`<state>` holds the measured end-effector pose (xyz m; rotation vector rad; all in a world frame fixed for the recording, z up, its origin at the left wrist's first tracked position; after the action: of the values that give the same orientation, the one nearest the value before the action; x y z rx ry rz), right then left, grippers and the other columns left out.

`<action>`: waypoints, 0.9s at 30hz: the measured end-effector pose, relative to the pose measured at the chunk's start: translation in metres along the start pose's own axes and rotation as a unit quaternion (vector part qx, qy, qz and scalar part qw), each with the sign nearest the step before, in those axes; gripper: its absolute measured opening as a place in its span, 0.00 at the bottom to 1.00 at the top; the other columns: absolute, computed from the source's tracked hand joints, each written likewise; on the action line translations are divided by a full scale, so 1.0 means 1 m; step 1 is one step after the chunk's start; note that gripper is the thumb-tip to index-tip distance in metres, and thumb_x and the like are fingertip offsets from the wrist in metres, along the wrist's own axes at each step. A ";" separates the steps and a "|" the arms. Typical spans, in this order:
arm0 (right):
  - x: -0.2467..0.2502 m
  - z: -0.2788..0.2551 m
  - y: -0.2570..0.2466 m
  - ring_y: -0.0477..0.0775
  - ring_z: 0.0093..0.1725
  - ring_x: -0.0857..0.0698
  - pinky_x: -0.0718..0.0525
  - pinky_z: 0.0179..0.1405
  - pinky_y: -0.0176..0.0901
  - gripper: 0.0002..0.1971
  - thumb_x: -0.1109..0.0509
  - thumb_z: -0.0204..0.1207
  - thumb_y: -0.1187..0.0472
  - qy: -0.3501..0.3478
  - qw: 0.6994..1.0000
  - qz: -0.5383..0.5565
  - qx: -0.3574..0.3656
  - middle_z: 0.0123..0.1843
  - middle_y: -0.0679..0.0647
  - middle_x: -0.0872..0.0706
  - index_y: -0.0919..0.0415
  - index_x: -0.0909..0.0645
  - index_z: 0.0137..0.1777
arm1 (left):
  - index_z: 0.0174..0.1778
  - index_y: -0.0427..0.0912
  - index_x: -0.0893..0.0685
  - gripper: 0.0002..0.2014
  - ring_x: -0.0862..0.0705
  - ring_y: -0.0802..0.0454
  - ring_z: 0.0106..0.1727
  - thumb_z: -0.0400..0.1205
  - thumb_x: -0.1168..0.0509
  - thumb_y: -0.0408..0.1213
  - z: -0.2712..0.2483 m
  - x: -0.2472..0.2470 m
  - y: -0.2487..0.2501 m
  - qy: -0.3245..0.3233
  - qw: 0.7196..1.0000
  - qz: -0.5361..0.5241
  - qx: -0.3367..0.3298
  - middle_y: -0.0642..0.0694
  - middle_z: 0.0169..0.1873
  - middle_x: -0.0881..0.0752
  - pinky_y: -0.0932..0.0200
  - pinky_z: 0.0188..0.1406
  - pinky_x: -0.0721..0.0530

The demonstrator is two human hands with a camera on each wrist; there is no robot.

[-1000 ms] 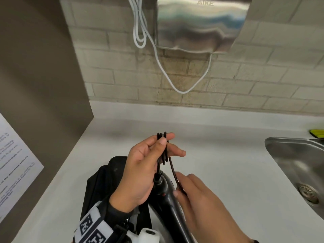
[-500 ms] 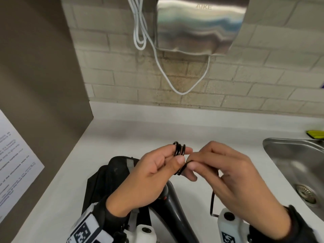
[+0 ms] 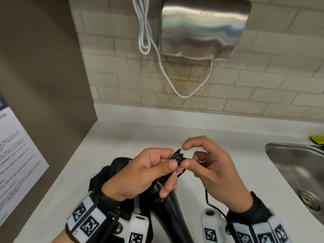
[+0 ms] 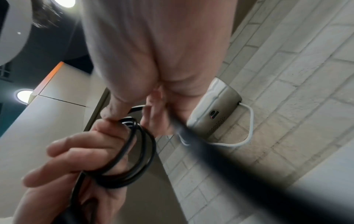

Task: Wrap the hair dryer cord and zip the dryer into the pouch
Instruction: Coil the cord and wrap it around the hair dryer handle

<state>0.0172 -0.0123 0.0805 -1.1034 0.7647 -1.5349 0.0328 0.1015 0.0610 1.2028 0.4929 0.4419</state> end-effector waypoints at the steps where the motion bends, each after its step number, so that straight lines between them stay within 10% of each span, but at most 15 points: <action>1: -0.007 -0.001 0.003 0.51 0.27 0.27 0.27 0.27 0.40 0.21 0.25 0.70 0.39 -0.043 0.999 -0.004 -0.008 0.34 0.58 0.16 0.48 0.18 0.59 | 0.45 0.36 0.18 0.14 0.20 0.52 0.21 0.84 0.35 0.46 0.001 0.001 -0.002 -0.003 1.000 -0.027 0.001 0.50 0.21 0.16 0.53 0.43 0.16; 6: -0.022 -0.009 0.000 0.42 0.40 0.16 0.22 0.40 0.27 0.13 0.36 0.85 0.57 -0.122 0.989 -0.087 -0.007 0.50 0.40 0.12 0.52 0.21 0.67 | 0.44 0.35 0.18 0.14 0.19 0.58 0.19 0.83 0.33 0.45 0.003 0.004 -0.009 -0.013 0.994 -0.108 0.011 0.48 0.21 0.17 0.57 0.39 0.15; 11: -0.019 -0.010 -0.006 0.43 0.28 0.21 0.29 0.31 0.24 0.11 0.38 0.83 0.68 -0.053 0.982 -0.179 0.010 0.36 0.42 0.13 0.52 0.19 0.56 | 0.44 0.36 0.19 0.15 0.15 0.55 0.24 0.84 0.36 0.46 0.003 0.006 -0.010 0.000 0.996 -0.092 0.014 0.48 0.23 0.16 0.52 0.46 0.17; 22: -0.023 -0.013 -0.003 0.48 0.39 0.13 0.17 0.37 0.34 0.09 0.34 0.81 0.68 -0.003 0.988 -0.157 -0.015 0.38 0.46 0.10 0.51 0.20 0.49 | 0.44 0.36 0.16 0.13 0.11 0.50 0.24 0.81 0.31 0.45 0.002 0.005 -0.013 0.003 0.993 -0.101 0.055 0.45 0.25 0.12 0.56 0.34 0.13; 27: -0.023 -0.011 -0.005 0.39 0.33 0.16 0.26 0.33 0.22 0.13 0.39 0.82 0.75 -0.039 0.987 -0.156 -0.032 0.33 0.40 0.13 0.58 0.18 0.47 | 0.47 0.32 0.16 0.17 0.16 0.54 0.23 0.82 0.33 0.47 0.002 0.005 -0.009 0.005 0.997 -0.060 0.046 0.43 0.22 0.19 0.64 0.39 0.15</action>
<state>0.0060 0.0105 0.0752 -1.3721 0.6106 -1.7233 0.0383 0.1006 0.0527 1.2534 0.5963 0.3265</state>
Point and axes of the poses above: each hand's wrist, its own z-axis towards the middle knuckle, its own x-axis out of the back of the hand, y = z × x, the point moved 9 cm from there along z, towards the middle knuckle
